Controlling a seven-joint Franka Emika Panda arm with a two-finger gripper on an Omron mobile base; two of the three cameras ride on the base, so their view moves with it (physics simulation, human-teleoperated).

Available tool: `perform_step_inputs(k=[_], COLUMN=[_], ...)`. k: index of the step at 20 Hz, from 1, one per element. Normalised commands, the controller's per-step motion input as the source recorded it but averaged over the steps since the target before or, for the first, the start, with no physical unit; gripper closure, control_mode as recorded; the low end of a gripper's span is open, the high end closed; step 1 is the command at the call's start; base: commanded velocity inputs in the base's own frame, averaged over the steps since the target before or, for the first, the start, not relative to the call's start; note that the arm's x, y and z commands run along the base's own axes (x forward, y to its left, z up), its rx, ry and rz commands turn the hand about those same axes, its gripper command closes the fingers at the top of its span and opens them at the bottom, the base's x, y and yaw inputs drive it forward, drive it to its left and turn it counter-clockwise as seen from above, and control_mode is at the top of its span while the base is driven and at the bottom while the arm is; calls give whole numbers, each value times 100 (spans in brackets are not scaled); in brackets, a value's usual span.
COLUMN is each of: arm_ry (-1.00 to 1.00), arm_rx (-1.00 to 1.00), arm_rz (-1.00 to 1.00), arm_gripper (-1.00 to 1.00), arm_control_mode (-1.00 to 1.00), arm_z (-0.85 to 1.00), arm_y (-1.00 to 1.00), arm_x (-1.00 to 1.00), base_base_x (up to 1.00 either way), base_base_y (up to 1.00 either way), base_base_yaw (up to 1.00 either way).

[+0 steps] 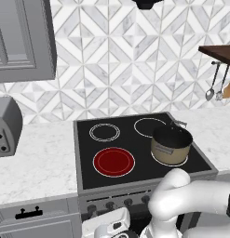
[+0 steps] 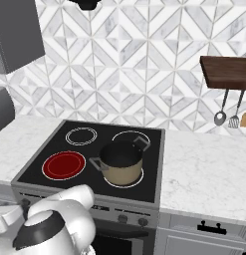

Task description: Turn off the front left burner of the stove.

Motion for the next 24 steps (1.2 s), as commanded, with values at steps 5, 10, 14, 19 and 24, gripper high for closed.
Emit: perform_step_inputs(k=[5, 10, 14, 19, 24], arm_ry=[0, 1, 1, 3, 1], arm_rx=[0, 0, 0, 0, 0], arm_rz=[1, 0, 0, 0, 0], arm_gripper=[-100, -100, -100, -100, -100], arm_control_mode=[-100, -100, -100, -100, -100], arm_z=[-28, -28, -23, -20, -9], arm_y=[0, 0, 2, 12, 16], arm_x=[8, 6, 5, 2, 0], base_base_x=[0, 0, 0, 0, 0], base_base_y=[0, 0, 0, 0, 0], base_base_yaw=[0, 0, 0, 0, 0])
